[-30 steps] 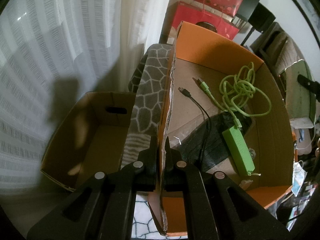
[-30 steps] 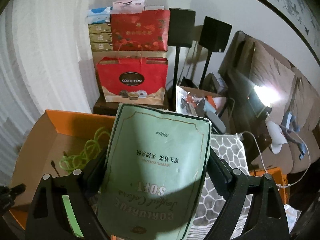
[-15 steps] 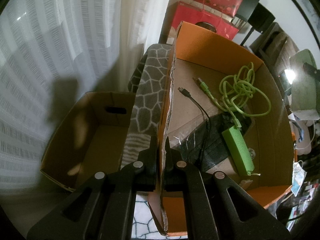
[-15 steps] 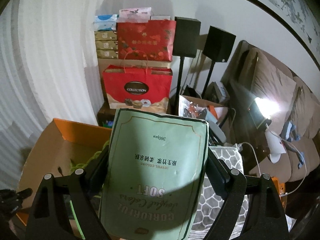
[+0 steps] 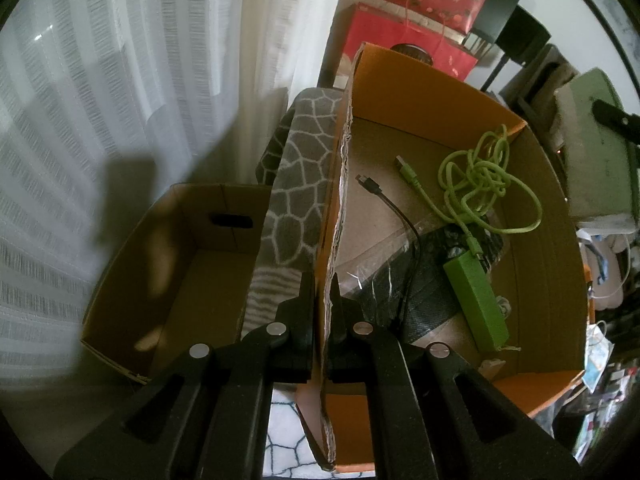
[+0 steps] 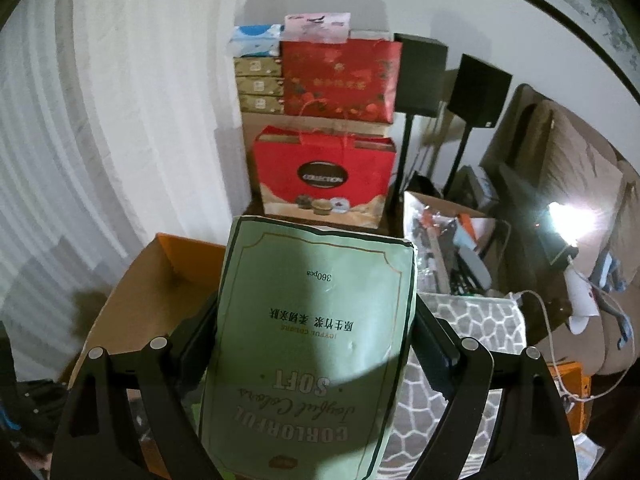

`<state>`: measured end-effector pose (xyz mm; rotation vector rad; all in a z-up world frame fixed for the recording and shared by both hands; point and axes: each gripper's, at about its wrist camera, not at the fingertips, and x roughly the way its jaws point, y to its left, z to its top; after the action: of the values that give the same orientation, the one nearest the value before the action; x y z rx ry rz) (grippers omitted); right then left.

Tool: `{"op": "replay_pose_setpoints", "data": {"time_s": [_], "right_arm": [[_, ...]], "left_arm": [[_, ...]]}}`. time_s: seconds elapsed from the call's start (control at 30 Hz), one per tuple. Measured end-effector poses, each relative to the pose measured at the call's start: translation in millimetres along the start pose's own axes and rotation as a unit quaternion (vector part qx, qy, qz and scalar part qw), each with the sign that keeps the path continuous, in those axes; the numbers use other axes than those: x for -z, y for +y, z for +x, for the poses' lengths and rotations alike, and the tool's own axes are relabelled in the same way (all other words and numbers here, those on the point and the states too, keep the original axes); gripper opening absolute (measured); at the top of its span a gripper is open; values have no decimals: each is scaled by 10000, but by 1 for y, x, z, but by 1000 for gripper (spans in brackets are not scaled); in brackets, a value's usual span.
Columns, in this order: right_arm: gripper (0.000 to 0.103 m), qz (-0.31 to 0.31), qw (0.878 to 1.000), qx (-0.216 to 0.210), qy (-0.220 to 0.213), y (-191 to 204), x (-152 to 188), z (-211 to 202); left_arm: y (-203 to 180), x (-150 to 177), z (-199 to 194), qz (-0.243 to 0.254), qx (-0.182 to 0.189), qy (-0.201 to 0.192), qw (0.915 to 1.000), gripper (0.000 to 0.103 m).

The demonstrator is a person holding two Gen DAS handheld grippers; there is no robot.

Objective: Organize objects
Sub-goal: 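Lift and carry the mint-green box over the orange box with the right gripper, then lower the mint-green box into the orange box and open the right gripper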

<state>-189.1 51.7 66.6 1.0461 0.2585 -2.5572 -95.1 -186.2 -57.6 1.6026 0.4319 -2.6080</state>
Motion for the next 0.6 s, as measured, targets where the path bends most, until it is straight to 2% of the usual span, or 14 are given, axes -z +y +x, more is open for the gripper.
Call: {"op": "replay_pose_setpoints", "data": {"time_s": [0.6], "right_arm": [[88, -64, 9961, -796, 387, 67, 0, 50]], "left_arm": [[-3, -1, 1, -24, 25, -14, 10000, 4]]}}
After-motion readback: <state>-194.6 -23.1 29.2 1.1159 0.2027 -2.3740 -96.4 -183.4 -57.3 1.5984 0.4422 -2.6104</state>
